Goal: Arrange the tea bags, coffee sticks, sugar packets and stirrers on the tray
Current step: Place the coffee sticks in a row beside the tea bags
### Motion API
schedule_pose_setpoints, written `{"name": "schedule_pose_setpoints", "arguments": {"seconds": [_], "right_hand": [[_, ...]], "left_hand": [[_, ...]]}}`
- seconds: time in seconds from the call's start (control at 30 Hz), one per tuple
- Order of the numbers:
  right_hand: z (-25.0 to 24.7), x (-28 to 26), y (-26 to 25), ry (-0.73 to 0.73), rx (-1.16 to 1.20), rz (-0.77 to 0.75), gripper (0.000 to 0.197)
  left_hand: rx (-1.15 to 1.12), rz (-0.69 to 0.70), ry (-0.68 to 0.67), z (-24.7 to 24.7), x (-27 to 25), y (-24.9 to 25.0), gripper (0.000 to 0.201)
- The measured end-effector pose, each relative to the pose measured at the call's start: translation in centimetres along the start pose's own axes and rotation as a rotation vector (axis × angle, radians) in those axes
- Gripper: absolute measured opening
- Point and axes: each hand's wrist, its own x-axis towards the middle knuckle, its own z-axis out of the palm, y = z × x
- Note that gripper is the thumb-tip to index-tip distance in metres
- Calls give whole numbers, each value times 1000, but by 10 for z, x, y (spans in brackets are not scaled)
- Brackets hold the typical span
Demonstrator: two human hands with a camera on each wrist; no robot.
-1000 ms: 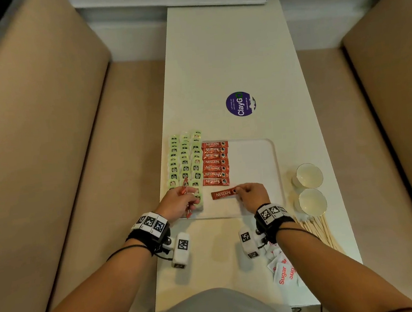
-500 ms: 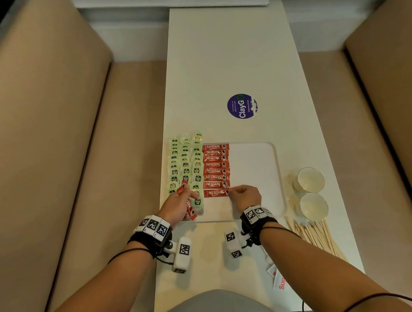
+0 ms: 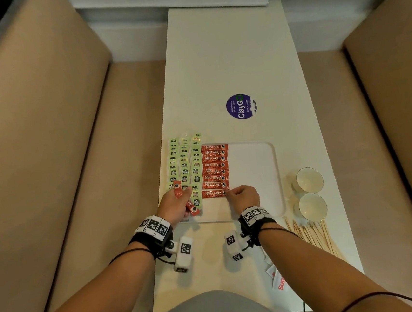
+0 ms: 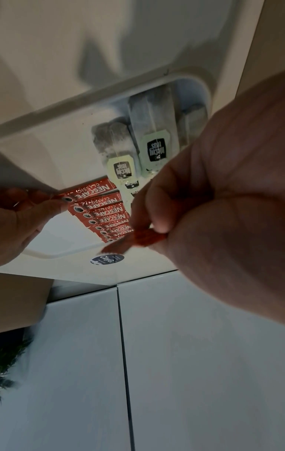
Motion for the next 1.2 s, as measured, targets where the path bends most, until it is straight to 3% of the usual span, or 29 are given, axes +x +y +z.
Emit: {"name": "schedule_pose_setpoints", "arguments": {"seconds": [0.13, 0.37, 0.5, 0.57, 0.7, 0.87, 1.0, 1.2], "right_hand": [[0, -5, -1, 3, 7, -24, 34], [-17, -29, -10, -398, 10, -365, 44], [-26, -35, -19, -475, 75, -369, 50], [-27, -36, -20, -495, 104, -379, 39], [-28, -30, -17, -460, 156, -377, 12], [-36, -16, -5, -449, 57, -324, 14], [-40, -7, 9, -337, 33, -257, 10], [-32, 0, 24, -242, -99, -149, 23]], "left_hand": [[-32, -15, 5, 1, -8, 6, 34], [-49, 15, 10, 7, -2, 3, 39], [23, 72, 30, 15, -4, 10, 33], [20, 87, 24, 17, -4, 12, 33], [-5, 112, 6, 21, -5, 14, 30], [17, 102, 26, 19, -8, 11, 25], [79, 45, 48, 15, -7, 5, 23], [15, -59, -60, 6, -7, -1, 14]]}}
